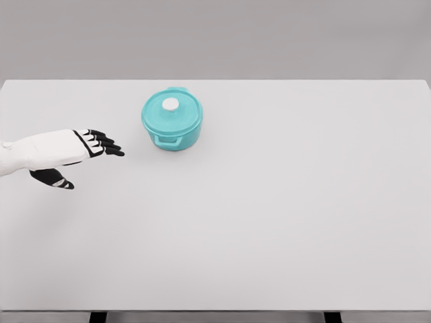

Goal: Open the lid of the pot with left arm

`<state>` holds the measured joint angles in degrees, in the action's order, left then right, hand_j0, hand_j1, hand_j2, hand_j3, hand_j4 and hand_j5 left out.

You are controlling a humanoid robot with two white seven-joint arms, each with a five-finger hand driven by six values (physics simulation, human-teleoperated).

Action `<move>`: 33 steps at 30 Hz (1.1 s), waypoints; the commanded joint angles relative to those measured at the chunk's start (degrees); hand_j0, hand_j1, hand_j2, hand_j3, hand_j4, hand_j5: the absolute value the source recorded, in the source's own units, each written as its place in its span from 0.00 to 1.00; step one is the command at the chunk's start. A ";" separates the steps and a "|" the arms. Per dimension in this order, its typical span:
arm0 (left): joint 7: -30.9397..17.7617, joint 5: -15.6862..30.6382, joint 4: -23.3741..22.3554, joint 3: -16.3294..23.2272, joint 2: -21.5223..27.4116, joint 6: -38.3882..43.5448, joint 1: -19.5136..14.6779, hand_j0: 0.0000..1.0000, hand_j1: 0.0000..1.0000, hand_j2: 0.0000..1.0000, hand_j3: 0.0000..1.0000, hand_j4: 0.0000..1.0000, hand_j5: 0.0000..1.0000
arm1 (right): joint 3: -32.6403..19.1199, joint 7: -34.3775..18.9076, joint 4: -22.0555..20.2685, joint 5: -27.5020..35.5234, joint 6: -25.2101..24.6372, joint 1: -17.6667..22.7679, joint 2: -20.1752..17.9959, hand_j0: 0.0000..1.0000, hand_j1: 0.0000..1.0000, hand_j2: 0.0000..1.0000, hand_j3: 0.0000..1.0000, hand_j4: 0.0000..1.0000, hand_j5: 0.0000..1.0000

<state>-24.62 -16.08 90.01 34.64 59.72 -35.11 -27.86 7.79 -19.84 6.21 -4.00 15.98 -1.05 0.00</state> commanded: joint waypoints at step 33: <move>-7.11 3.43 -42.02 26.44 -35.02 0.11 -38.23 1.00 1.00 1.00 1.00 1.00 1.00 | -0.23 -0.03 0.20 0.22 -0.07 0.88 0.00 1.00 1.00 1.00 1.00 1.00 1.00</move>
<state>-30.34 -12.98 49.06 60.94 25.39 -35.13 -66.44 7.55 -19.84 6.42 -3.74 15.89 -0.09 0.00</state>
